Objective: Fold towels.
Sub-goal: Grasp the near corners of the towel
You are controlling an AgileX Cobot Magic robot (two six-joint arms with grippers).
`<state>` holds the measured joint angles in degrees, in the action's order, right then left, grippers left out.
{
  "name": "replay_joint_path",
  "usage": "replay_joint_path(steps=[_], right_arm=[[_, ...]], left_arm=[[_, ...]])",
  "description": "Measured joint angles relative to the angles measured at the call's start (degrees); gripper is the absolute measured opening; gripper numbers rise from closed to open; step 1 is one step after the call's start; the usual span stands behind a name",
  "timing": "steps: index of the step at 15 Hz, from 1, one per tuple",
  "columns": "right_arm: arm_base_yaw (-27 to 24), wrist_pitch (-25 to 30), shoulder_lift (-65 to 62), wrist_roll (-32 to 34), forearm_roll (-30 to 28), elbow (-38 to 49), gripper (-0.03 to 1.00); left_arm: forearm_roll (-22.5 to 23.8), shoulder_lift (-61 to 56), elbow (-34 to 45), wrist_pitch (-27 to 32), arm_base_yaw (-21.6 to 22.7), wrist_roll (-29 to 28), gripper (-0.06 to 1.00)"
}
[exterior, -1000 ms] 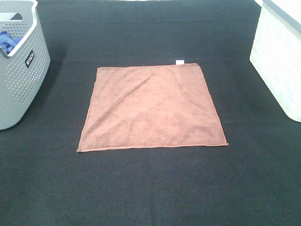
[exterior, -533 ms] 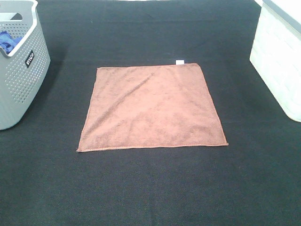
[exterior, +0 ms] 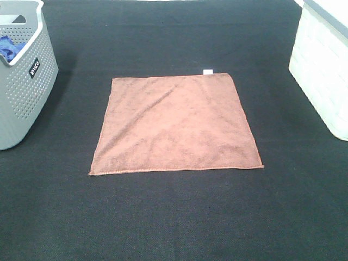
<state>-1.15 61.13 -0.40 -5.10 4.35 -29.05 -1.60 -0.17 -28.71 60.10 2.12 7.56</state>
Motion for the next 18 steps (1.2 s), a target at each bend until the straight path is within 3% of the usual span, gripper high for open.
replay_joint_path(steps=[16,18], right_arm=[[0.0,0.0,0.0,0.23,0.0,0.0,0.83],[0.0,-1.09,1.78,2.29,0.4,-0.57,0.8]], left_arm=[[-0.06,0.0,0.0,0.0,0.0,0.0,0.63],[-3.95,0.06,-0.52,-1.6,0.0,0.0,0.63]])
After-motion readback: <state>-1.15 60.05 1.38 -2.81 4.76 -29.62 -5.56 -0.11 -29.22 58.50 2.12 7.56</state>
